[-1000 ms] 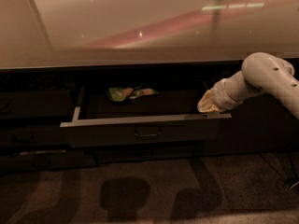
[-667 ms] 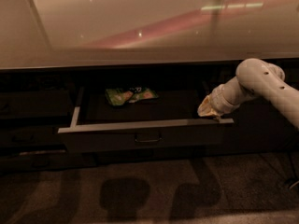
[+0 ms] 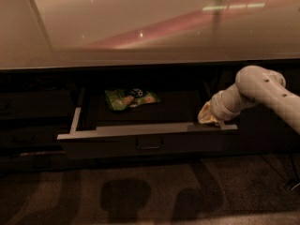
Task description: Open top drawer
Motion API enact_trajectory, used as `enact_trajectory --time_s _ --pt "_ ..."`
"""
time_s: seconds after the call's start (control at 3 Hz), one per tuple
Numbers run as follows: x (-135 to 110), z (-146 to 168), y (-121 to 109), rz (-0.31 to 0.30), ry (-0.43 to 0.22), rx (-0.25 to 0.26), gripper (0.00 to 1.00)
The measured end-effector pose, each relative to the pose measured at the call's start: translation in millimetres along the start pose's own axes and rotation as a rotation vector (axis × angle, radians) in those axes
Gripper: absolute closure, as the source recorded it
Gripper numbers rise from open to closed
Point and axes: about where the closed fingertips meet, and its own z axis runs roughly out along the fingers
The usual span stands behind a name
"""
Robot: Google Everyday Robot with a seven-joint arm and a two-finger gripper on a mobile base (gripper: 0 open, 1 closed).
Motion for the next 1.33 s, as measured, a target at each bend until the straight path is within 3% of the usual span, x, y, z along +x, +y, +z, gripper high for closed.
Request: enact_trajectory --time_s 0.67,1.33 --pt "-3.7 -17.2 52.4 -0.011 0.029 0.043 1.0" --pt "1.3 -7.9 107.5 0.001 0.036 0.007 1.0"
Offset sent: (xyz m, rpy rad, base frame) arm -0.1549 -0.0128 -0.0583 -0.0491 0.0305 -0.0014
